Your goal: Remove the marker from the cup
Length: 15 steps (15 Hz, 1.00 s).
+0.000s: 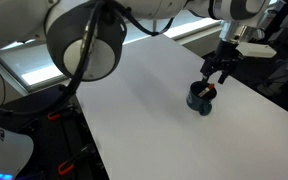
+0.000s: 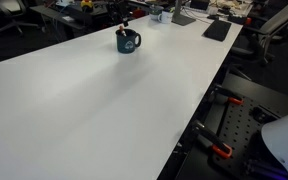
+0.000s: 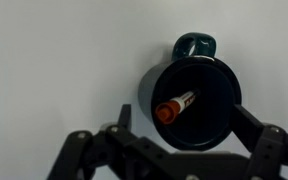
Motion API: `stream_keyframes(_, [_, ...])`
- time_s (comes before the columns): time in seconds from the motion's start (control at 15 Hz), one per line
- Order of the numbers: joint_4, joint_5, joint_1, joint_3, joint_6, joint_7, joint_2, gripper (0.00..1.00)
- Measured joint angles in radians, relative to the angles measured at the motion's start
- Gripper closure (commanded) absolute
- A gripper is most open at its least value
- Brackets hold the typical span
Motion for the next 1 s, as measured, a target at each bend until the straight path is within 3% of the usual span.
stream_keyframes(0.27, [-0.007, 0.0, -0.001, -0.001, -0.012, 0.014, 0.007, 0.0])
stream_keyframes(0.33, [-0.008, 0.0, -0.001, -0.001, -0.012, 0.015, 0.007, 0.25])
stream_keyframes(0.47, [-0.003, 0.002, -0.001, -0.002, -0.014, 0.015, 0.01, 0.35])
stream_keyframes(1.0, [0.0, 0.001, -0.004, -0.002, -0.013, 0.015, 0.018, 0.97])
